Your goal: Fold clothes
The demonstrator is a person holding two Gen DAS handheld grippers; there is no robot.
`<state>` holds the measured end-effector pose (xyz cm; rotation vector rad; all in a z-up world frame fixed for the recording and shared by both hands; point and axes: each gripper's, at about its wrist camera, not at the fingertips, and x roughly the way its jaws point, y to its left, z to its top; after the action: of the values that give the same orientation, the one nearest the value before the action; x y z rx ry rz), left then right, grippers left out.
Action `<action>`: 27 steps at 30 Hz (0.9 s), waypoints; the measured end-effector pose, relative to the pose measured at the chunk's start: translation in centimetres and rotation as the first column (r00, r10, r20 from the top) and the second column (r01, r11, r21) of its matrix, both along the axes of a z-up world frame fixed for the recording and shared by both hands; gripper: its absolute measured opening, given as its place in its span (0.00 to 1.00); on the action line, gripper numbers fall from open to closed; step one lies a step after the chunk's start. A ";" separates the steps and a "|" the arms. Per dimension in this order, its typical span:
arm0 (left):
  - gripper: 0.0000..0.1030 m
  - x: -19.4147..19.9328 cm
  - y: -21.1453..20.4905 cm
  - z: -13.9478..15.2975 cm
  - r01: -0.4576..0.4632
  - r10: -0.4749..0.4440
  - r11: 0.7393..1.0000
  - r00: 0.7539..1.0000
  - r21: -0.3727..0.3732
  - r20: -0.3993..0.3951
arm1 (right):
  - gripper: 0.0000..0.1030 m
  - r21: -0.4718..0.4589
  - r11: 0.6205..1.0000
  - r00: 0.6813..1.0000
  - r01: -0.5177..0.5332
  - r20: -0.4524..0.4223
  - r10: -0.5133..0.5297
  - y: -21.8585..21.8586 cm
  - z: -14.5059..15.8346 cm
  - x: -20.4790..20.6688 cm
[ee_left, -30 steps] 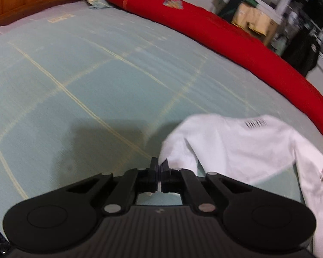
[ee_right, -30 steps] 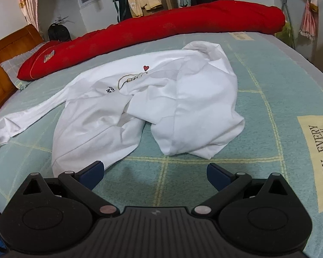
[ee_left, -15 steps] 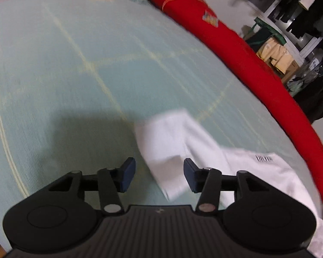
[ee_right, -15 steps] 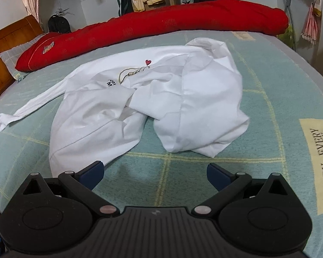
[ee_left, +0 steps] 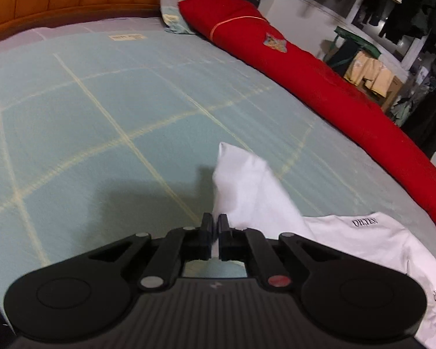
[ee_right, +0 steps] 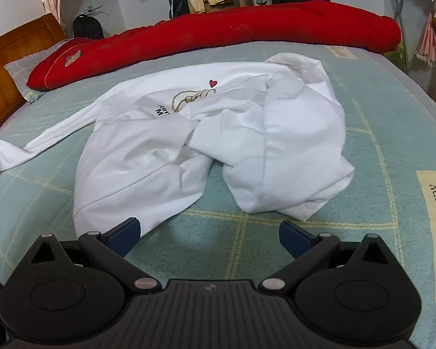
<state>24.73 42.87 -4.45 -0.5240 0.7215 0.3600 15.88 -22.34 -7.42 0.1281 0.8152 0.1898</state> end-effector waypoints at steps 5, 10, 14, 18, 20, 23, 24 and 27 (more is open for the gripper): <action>0.02 -0.5 1.2 -0.6 -0.039 0.036 0.998 0.997 -0.046 -0.063 | 1.00 0.009 1.000 1.000 0.005 0.012 -0.005 -0.2 0.1 -0.2; 0.10 -0.8 0.9 -1.4 -0.050 0.048 0.999 0.989 -0.016 -0.137 | 1.00 0.005 1.000 1.000 0.018 0.020 -0.018 -0.9 0.3 -0.6; 0.19 -0.8 -0.2 -0.7 -0.048 0.060 0.996 0.981 0.072 -0.182 | 1.00 0.014 0.999 0.999 0.038 0.034 -0.039 -1.7 0.5 -1.0; 0.35 -0.6 -3.5 0.5 0.075 -0.058 0.991 0.987 0.113 -0.153 | 1.00 0.012 0.999 0.998 0.053 0.043 -0.053 -2.3 0.4 -1.4; 0.39 -0.1 -6.0 0.9 0.158 -0.140 0.980 0.979 0.121 -0.147 | 1.00 0.015 0.998 0.997 0.055 0.044 -0.055 -2.5 0.2 -1.6; 0.40 0.7 -10.8 0.9 0.319 -0.303 0.942 0.943 0.106 -0.139 | 1.00 0.021 0.999 0.998 0.045 0.053 -0.046 -2.7 -0.2 -2.0; 0.41 0.9 -12.5 0.9 0.369 -0.355 0.925 0.925 0.095 -0.138 | 1.00 0.008 0.999 0.998 0.041 0.053 -0.041 -2.6 -0.3 -2.2; 0.43 1.2 -18.4 0.5 0.524 -0.513 0.848 0.848 0.072 -0.135 | 1.00 -0.031 0.999 0.998 0.037 0.055 -0.035 -2.5 -0.6 -2.7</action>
<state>25.96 24.44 -3.95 -0.1897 0.9152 -0.0849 13.13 -24.80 -8.03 0.1071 0.7604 0.1459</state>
